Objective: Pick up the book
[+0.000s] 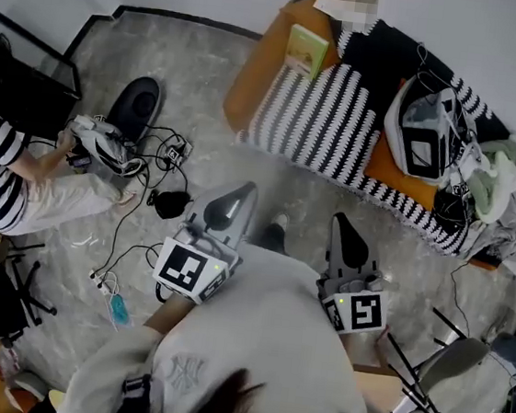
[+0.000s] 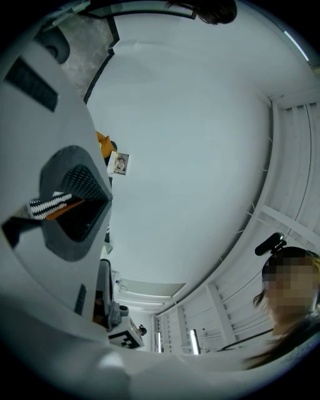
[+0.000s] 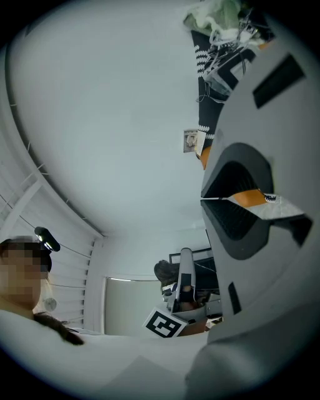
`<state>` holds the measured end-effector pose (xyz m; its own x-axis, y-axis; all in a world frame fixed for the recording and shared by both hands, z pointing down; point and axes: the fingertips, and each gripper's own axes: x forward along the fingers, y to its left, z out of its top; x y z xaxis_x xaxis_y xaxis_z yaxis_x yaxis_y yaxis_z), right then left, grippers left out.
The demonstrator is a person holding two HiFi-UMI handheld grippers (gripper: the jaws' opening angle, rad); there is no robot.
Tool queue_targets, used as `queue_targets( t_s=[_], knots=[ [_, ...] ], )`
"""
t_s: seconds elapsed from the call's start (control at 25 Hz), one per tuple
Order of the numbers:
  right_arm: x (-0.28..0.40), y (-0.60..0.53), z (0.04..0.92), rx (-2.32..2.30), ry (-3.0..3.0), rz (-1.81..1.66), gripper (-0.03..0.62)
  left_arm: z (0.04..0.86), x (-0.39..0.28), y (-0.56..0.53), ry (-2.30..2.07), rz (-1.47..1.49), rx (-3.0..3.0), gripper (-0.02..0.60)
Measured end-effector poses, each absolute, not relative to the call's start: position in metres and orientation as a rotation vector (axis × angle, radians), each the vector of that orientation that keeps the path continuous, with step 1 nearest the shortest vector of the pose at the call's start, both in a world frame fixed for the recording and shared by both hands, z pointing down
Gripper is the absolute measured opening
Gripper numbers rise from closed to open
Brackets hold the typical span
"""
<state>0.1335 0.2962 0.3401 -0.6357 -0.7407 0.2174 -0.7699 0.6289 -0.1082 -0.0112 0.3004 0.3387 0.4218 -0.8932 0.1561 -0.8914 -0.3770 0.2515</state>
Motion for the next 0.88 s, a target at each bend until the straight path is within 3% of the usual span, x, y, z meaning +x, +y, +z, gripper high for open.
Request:
queue_targets(
  t_s=[0.88],
  knots=[
    [0.159,0.242,0.359,1.116,-2.713,0.314,0.026,0.334,-0.025,0.247,-1.751,0.005,2.287,0.009]
  ],
)
